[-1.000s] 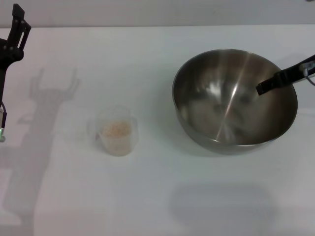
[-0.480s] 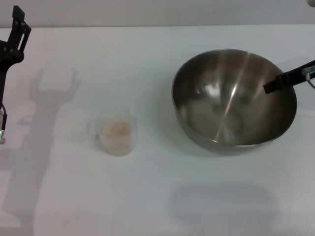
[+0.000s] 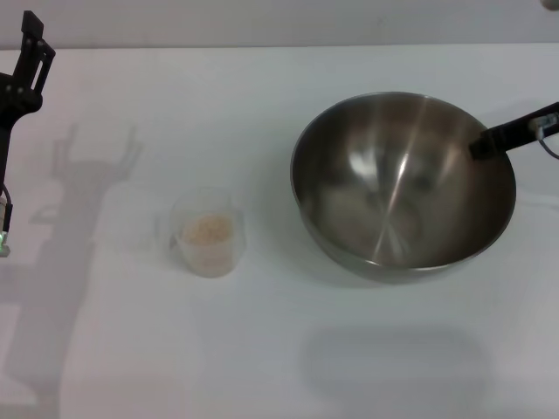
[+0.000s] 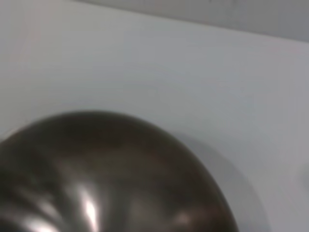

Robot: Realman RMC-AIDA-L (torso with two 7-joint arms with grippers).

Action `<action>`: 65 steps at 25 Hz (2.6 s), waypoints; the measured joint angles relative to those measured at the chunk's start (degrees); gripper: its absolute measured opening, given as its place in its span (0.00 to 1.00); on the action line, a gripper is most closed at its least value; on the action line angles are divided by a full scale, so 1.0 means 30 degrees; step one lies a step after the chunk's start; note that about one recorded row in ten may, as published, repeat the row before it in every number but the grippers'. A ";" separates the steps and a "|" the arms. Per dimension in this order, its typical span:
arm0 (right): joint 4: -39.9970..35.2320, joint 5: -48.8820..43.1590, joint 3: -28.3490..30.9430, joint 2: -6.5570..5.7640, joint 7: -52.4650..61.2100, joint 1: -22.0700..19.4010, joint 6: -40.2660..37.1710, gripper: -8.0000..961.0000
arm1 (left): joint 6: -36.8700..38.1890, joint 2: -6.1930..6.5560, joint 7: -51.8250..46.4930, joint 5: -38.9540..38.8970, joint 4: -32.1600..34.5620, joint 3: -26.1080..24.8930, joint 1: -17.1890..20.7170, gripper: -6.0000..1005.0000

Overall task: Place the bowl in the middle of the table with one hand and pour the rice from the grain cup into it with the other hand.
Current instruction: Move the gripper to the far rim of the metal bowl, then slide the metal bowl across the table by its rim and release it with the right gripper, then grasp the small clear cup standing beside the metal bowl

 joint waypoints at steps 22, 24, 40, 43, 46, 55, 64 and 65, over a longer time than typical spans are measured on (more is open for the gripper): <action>0.0268 0.6127 0.0515 0.0148 -0.3331 -0.1011 -0.0786 0.03 | 0.0059 0.0001 0.0001 0.0117 -0.0112 -0.0011 -0.0109 0.86; 0.0485 0.6128 0.0509 0.0148 -0.3338 -0.0961 -0.0777 0.03 | 0.0060 0.0000 0.0000 0.0116 -0.0113 -0.0006 -0.0110 0.86; 0.2513 0.4899 0.0541 0.0028 -0.3089 -0.0367 -0.0692 0.08 | 0.0145 0.0011 0.0000 0.0112 -0.0256 0.0018 -0.0013 0.86; 0.2440 0.4872 0.0532 0.0029 -0.3078 -0.0308 -0.0546 0.10 | 0.0259 0.0031 0.0001 0.0112 -0.0320 0.0044 0.0027 0.86; 0.2027 0.4662 0.0497 0.0073 -0.3133 -0.0303 -0.0497 0.12 | 0.0285 0.0027 0.0001 0.0112 -0.0326 0.0060 0.0074 0.86; -0.0019 0.4437 -0.0059 0.0161 -0.3296 -0.0598 -0.0987 0.36 | 0.0349 0.0004 0.0001 0.0114 -0.0381 0.0288 0.0225 0.86; -0.2215 0.4262 -0.2058 0.0230 -0.3985 -0.1206 -0.5062 0.51 | 0.0362 0.0021 0.0001 0.0112 -0.0267 0.0280 0.0517 0.86; -0.2270 0.4262 -0.2596 0.0253 -0.4202 -0.1452 -0.6268 0.51 | 0.0362 0.0021 0.0001 0.0112 -0.0267 0.0280 0.0517 0.86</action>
